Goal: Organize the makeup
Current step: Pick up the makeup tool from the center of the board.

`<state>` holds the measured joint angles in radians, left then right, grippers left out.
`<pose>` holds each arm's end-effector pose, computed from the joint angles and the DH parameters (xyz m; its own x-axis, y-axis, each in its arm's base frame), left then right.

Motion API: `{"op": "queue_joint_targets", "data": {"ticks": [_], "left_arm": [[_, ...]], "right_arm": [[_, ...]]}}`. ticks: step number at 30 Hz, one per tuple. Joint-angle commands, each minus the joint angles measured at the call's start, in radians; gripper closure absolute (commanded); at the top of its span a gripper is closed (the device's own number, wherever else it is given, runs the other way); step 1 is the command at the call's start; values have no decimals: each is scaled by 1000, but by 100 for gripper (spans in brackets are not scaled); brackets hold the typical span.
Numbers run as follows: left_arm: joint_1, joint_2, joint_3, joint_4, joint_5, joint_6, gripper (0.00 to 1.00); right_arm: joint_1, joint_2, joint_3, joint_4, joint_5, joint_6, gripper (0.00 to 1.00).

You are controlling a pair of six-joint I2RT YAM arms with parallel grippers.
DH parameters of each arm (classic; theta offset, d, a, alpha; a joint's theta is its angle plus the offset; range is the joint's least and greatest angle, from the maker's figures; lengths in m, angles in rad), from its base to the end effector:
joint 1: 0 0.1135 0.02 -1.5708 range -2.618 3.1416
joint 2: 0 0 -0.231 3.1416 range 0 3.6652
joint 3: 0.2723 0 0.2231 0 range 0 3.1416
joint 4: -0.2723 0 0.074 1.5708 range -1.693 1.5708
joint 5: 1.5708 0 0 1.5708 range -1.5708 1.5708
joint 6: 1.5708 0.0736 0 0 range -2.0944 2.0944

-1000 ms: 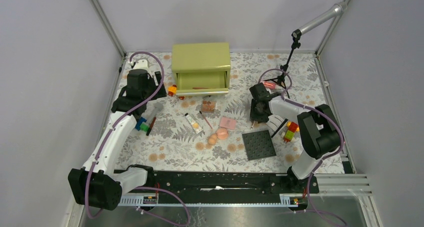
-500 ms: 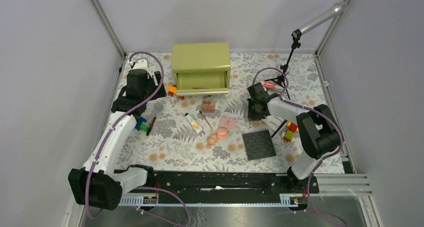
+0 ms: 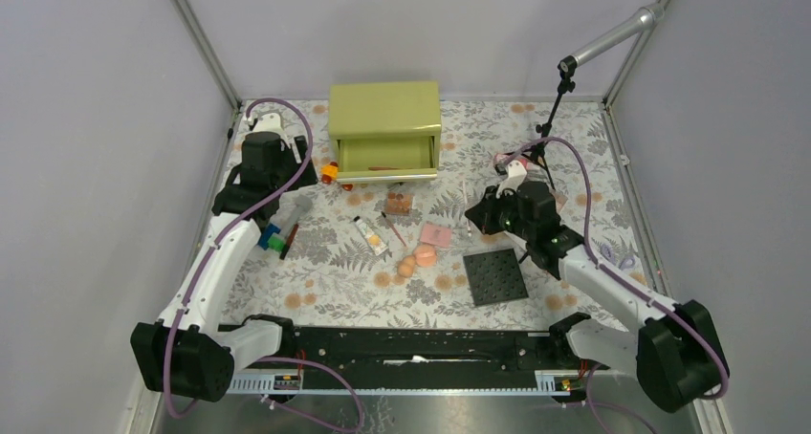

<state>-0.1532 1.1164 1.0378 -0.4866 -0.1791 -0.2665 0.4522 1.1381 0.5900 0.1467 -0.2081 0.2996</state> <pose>0.2601 -0.0269 0.2856 -0.5110 -0.1833 -0.8398 -0.1380 0.9818 -0.1304 0.2382 0.1326 0.2054 -0.5124 0.0721 -0.8557 -0.4682 0.8119 0.3488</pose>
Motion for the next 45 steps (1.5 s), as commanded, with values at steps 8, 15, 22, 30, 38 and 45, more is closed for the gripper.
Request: {"op": "queue_joint_targets", "data": {"ticks": [8, 15, 22, 30, 38, 45], "left_arm": [[6, -18, -2, 49, 9, -4, 24], [6, -14, -1, 49, 13, -4, 24], [7, -10, 0, 49, 16, -5, 24], [7, -8, 0, 49, 16, -5, 24], [7, -3, 1, 49, 24, -8, 24], [7, -12, -2, 49, 29, -10, 24]], "right_arm": [[9, -163, -136, 303, -201, -86, 100], [8, -187, -197, 431, -284, -126, 100], [8, -167, -258, 621, -398, -182, 100], [8, -58, -106, 476, -480, -497, 100], [26, 155, 202, 283, -374, -654, 100], [80, 298, 287, 442, -302, -574, 100]]}}
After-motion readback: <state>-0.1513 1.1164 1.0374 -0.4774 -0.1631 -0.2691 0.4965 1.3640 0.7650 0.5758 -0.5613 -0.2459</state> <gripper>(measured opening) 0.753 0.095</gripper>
